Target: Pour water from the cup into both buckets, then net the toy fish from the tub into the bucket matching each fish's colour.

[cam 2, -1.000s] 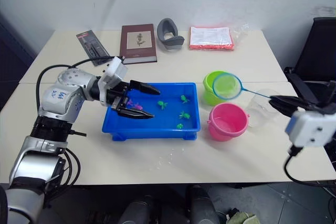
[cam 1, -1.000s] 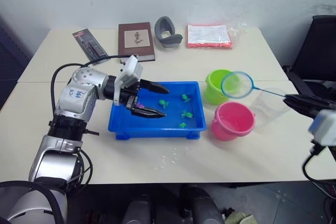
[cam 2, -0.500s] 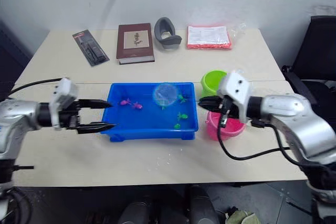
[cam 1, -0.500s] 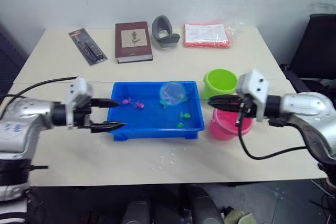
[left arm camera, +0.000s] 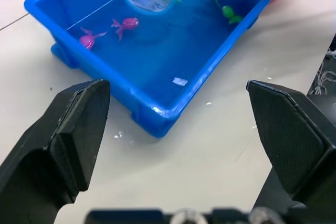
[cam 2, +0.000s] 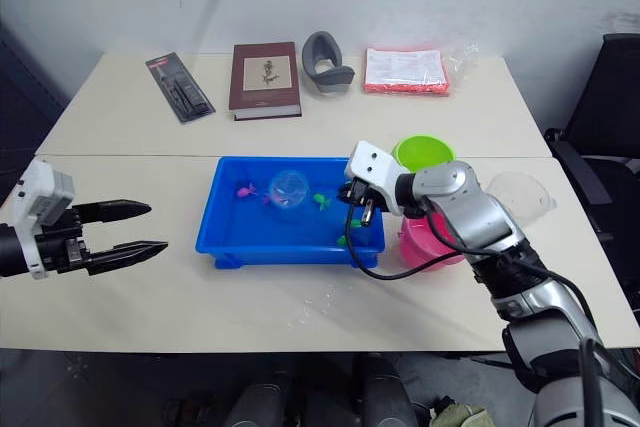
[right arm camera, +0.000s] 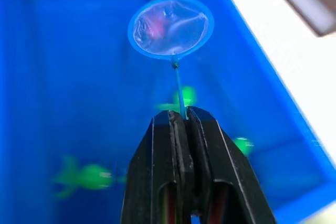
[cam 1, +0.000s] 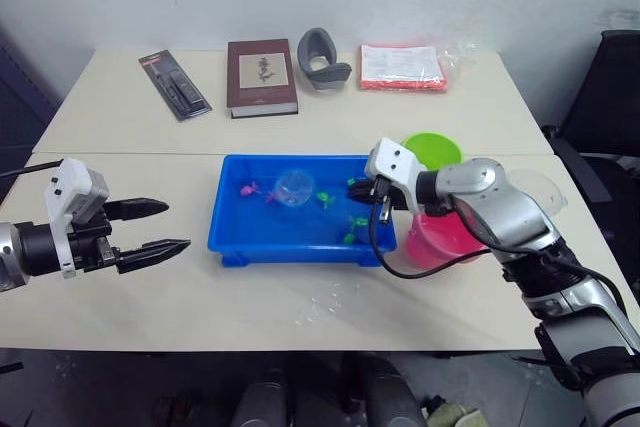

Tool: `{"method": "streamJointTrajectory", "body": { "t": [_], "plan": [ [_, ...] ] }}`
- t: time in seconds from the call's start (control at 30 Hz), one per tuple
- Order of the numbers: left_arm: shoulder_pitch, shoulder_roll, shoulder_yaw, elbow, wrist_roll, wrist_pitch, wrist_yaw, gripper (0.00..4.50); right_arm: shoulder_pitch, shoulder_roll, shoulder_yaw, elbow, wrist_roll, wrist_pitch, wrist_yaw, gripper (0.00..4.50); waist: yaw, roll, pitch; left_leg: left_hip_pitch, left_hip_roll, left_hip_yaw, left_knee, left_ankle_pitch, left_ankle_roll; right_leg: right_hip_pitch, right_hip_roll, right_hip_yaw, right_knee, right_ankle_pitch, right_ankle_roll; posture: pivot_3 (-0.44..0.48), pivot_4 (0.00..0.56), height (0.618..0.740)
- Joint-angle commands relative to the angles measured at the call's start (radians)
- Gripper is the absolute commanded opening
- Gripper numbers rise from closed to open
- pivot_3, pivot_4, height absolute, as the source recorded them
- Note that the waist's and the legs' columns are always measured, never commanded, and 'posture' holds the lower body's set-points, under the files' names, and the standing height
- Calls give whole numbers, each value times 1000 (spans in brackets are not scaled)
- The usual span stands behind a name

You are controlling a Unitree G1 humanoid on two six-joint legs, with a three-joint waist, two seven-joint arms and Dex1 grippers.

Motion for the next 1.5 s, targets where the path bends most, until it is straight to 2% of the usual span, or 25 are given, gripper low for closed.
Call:
{"method": "streamJointTrajectory", "body": {
  "t": [0.03, 0.13, 0.33, 0.87, 1.03, 1.27, 1.5],
  "plan": [
    [-9, 25, 4, 5, -12, -16, 3, 4475, -22, -8, 17, 59, -121, -156, -13, 0, -6, 0, 0, 0, 0, 0, 0, 0, 0, 0, 0, 0, 0, 0, 0, 0, 150, 740],
    [-26, 25, -3, -2, -23, -10, 20, 4475, -25, 0, 17, 108, -195, -257, -38, 0, -8, 0, 0, 0, 0, 0, 0, 0, 0, 0, 0, 0, 0, 0, 0, 0, 150, 740],
    [-37, 46, -20, 6, -27, -22, 10, 4475, -14, 20, 37, 140, -306, -335, -60, 0, -13, 0, 0, 0, 0, 0, 0, 1, -1, -1, 0, 0, 0, 0, 0, 0, 150, 740],
    [-67, 61, -51, 46, -26, -68, 8, 4475, -56, 179, 33, 197, -338, -257, 25, 0, -13, 0, 0, 0, 0, 0, 0, 1, -1, -1, 0, 0, 3, 0, 0, 0, 150, 740],
    [-52, 65, -35, 61, -22, -83, 5, 4475, -41, 197, 4, 184, -283, -178, 80, 0, -13, 0, 0, -1, 0, -1, 0, 0, -1, -1, 0, -1, 2, 0, 0, 0, 150, 740],
    [-29, 69, -26, 70, -21, -101, 0, 4475, -10, 229, -83, 105, -112, 75, 163, 0, -11, 1, 0, -1, 0, -1, -1, 0, -1, -1, 0, -1, 2, 0, 0, 0, 150, 740],
    [-91, 62, -67, 47, -72, -80, -7, 4475, 29, 150, -187, -103, 54, 295, 221, 0, -6, 1, 0, -1, 0, -2, -1, 0, -1, -1, 0, -2, 1, 0, 0, 0, 150, 740]
  ]
}}
